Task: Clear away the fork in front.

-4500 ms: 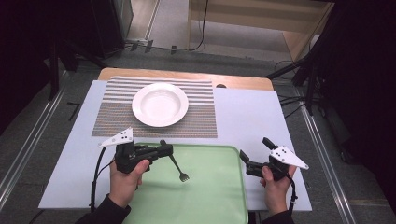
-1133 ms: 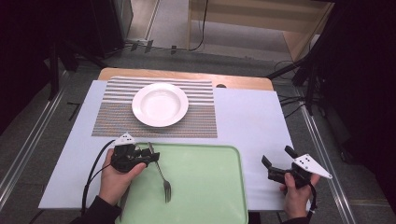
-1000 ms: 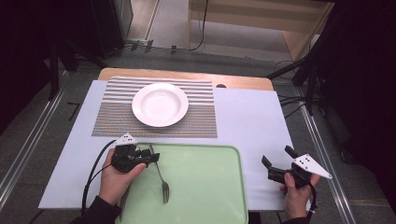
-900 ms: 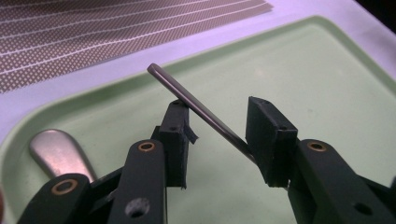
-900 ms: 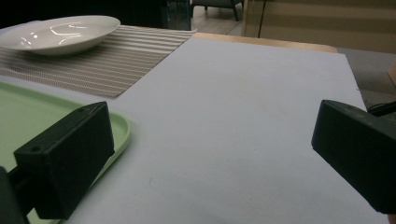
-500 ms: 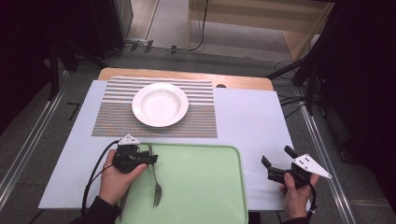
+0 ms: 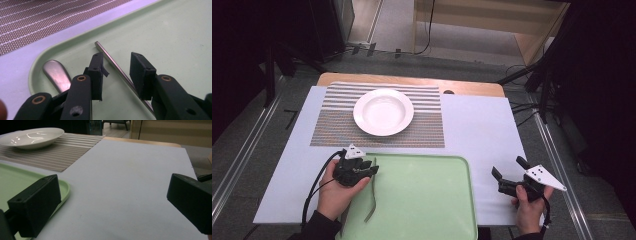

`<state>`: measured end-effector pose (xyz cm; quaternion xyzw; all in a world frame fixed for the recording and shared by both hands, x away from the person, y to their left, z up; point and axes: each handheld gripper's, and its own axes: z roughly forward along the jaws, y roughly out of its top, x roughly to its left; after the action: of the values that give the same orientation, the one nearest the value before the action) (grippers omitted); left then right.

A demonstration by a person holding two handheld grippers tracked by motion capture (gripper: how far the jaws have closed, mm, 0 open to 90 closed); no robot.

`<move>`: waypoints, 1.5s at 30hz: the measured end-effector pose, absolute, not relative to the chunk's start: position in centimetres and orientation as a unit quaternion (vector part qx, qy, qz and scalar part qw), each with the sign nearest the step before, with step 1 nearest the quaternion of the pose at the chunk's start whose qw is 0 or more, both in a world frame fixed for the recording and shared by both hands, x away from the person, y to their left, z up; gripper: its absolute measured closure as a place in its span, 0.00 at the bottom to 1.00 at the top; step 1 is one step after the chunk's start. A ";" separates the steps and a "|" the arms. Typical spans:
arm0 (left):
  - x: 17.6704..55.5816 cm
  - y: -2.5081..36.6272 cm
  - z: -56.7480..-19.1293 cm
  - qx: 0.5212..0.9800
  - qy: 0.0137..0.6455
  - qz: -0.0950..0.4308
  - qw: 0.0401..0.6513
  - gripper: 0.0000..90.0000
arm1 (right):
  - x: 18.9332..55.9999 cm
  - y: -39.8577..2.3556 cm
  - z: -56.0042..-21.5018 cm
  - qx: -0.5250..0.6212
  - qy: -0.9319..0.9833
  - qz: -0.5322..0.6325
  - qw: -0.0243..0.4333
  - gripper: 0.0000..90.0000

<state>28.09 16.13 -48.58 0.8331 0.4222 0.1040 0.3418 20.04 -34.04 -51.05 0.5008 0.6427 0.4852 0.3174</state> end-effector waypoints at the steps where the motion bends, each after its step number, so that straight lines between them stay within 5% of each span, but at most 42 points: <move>1: 28.0 16.2 -48.5 0.830 0.426 0.101 0.345 0.69 | 20.0 -34.0 -51.0 0.501 0.642 0.486 0.317 0.00; 11: 26.2 18.1 -48.0 0.819 0.409 0.044 0.400 0.98 | 19.9 -34.3 -51.0 0.503 0.640 0.486 0.319 0.00; 25: 22.0 18.6 -48.8 0.839 0.377 0.016 0.393 0.99 | 19.9 -34.2 -51.0 0.504 0.639 0.486 0.319 0.00; 45: 21.5 15.6 -49.2 0.863 0.341 0.032 0.372 0.99 | 20.0 -34.1 -51.1 0.504 0.641 0.484 0.316 0.00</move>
<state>21.51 15.60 -49.23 0.8625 0.3413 0.0318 0.3722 20.00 -34.14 -51.14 0.5043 0.6414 0.4845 0.3155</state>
